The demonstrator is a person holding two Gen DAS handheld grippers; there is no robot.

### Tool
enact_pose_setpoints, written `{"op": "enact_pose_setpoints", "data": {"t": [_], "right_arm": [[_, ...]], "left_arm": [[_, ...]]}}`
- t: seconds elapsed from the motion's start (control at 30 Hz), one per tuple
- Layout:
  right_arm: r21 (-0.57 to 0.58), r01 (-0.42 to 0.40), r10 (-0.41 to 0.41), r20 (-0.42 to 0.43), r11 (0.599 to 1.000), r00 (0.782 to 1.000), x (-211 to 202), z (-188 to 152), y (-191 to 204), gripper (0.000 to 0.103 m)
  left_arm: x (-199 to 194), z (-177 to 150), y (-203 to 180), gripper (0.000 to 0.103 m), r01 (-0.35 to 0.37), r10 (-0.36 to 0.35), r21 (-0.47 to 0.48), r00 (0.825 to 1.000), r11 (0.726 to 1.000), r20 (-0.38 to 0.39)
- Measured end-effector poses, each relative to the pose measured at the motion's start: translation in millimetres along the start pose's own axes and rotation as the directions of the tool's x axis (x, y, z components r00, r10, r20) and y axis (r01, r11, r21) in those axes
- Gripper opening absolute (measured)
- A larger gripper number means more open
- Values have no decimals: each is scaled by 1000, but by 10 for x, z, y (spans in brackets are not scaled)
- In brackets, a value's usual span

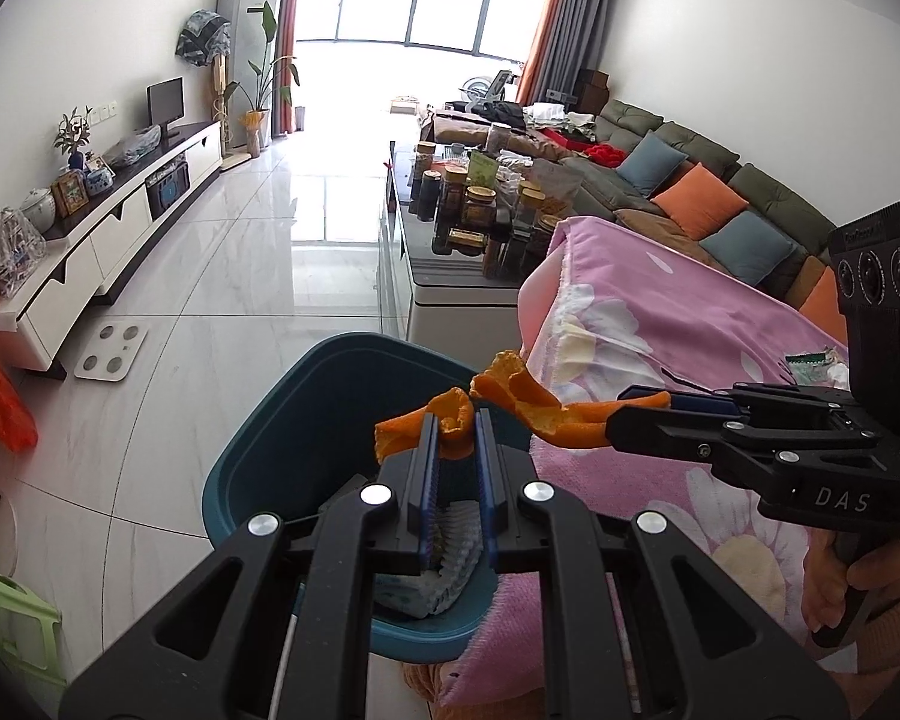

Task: Collect trash
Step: 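Carry both orange peels over the teal bin, then open the left tool over the teal bin while the right tool opens too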

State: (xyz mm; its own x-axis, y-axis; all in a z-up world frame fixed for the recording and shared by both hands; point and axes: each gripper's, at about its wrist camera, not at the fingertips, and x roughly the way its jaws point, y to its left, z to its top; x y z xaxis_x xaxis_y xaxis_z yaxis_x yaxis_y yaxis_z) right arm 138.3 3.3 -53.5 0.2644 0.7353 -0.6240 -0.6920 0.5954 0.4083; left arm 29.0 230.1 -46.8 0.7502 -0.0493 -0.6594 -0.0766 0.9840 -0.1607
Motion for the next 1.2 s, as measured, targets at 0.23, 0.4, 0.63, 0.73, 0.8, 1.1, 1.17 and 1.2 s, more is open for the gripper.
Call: {"op": "enact_pose_setpoints", "data": {"t": [0.23,0.4,0.63,0.73,0.8,1.1,1.17,1.2], "right_arm": [[-2,4,-4,-19,1000,1000,112,45,44,16],[-3,7,-7,-28,1000,1000,169,57,60,16],[-10,17,-18,-46,1000,999,262,81,74,16],[-13,20,-21,-54,1000,998,312,97,92,16],[-16,24,-25,-61,1000,998,357,103,112,16],[-12,35,-36,-93,999,995,520,146,126,16],[-11,38,-39,-98,999,994,551,157,119,16],[-11,41,-41,-100,999,994,564,162,118,16]], "left_arm": [[81,-6,37,12,-11,11,-10,1000,1000,-14],[136,-6,43,12,-22,22,-16,1000,1000,-21],[226,-26,76,12,-35,34,-27,999,999,-37],[270,-24,82,12,-38,36,-30,998,999,-42],[301,-21,89,12,-42,41,-32,998,999,-46],[402,-31,145,12,-57,53,-48,996,997,-64],[440,-29,157,12,-60,56,-53,996,997,-69],[465,-29,161,12,-62,58,-54,996,997,-73]]}}
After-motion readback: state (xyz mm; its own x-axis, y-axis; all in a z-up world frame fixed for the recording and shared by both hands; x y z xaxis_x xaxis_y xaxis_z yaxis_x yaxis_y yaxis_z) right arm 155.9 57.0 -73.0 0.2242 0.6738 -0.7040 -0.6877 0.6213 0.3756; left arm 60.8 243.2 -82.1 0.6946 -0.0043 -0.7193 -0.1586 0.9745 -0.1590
